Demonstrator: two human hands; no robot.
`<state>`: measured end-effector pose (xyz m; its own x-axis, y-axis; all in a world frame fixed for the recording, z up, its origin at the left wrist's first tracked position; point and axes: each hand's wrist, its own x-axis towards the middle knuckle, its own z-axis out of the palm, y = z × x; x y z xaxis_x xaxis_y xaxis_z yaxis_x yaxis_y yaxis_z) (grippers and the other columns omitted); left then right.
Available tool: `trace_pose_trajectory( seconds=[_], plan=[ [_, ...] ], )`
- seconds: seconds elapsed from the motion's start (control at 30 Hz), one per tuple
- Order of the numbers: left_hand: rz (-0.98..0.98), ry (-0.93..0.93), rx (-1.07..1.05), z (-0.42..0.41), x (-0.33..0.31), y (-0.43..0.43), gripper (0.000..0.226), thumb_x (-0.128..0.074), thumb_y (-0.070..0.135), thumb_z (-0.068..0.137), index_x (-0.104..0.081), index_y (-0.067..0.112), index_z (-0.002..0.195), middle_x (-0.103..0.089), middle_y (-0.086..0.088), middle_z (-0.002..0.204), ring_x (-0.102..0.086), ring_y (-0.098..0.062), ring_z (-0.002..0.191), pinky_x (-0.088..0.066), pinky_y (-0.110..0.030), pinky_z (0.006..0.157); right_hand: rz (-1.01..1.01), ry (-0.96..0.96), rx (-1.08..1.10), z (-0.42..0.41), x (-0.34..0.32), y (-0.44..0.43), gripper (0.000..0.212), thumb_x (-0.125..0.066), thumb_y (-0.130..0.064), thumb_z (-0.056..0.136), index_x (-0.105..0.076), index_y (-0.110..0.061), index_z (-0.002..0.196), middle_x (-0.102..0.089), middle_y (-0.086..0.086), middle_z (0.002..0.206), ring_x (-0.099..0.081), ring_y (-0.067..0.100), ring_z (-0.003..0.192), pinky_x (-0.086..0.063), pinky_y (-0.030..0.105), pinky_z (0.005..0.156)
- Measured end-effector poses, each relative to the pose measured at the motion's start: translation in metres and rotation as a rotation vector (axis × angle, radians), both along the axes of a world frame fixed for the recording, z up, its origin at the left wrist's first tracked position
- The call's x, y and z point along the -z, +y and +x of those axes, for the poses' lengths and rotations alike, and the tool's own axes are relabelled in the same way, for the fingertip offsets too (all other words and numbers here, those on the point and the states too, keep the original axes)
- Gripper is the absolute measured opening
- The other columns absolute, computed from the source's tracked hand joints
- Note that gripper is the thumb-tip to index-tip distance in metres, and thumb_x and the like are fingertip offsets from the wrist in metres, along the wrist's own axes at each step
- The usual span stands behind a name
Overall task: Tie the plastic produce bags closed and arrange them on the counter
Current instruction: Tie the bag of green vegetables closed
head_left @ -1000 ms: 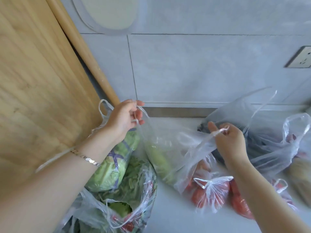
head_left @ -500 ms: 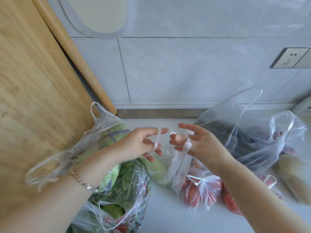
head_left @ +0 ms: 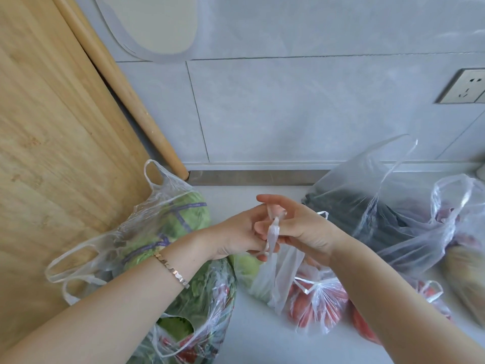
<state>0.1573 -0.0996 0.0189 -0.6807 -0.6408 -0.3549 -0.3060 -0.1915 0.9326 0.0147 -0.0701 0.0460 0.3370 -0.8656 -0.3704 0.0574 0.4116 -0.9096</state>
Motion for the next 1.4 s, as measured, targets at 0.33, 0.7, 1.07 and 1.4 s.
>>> trace_pose_trajectory(
  seconds=[0.33,0.7,1.07,1.4],
  plan=[
    [-0.084,-0.112,-0.078,-0.007,0.016,-0.011,0.019,-0.056,-0.003,0.086,-0.066,0.013,0.083,-0.056,-0.014,0.079,-0.051,-0.016,0.064,-0.048,-0.014,0.053,0.168,0.026,0.028,-0.024,0.007,-0.01,0.044,-0.071,-0.006,0.073,-0.057,-0.021,0.112,-0.069,0.0,0.076,-0.057,0.013,0.069,-0.031,0.014,0.041],
    [0.332,0.3,-0.489,0.033,0.035,-0.02,0.028,-0.063,0.002,0.062,-0.041,0.017,0.052,-0.061,0.001,0.064,-0.059,-0.011,0.068,-0.04,-0.026,0.071,0.317,-0.015,0.439,-0.029,0.049,0.001,0.04,-0.059,0.004,0.083,-0.049,-0.006,0.12,-0.046,0.002,0.048,-0.041,0.007,0.04,-0.046,0.023,0.041],
    [-0.791,-0.493,-0.249,0.02,0.004,-0.021,0.031,-0.051,0.025,0.093,-0.051,0.017,0.063,-0.03,0.004,0.046,-0.033,-0.007,0.041,-0.032,-0.026,0.05,-0.107,0.475,0.339,-0.002,0.054,0.015,0.013,-0.057,-0.006,0.086,-0.059,-0.014,0.096,-0.037,-0.008,0.039,-0.031,0.005,0.03,-0.031,0.01,0.037],
    [-0.228,-0.369,-0.142,0.038,-0.012,-0.028,0.008,-0.056,0.009,0.08,-0.059,0.015,0.076,-0.049,0.007,0.045,-0.04,-0.002,0.036,-0.035,-0.019,0.048,0.264,0.234,0.419,-0.008,0.056,0.01,0.055,-0.052,-0.002,0.083,-0.049,-0.015,0.029,-0.037,0.001,0.044,-0.036,0.014,0.04,-0.032,0.022,0.048]
  ],
)
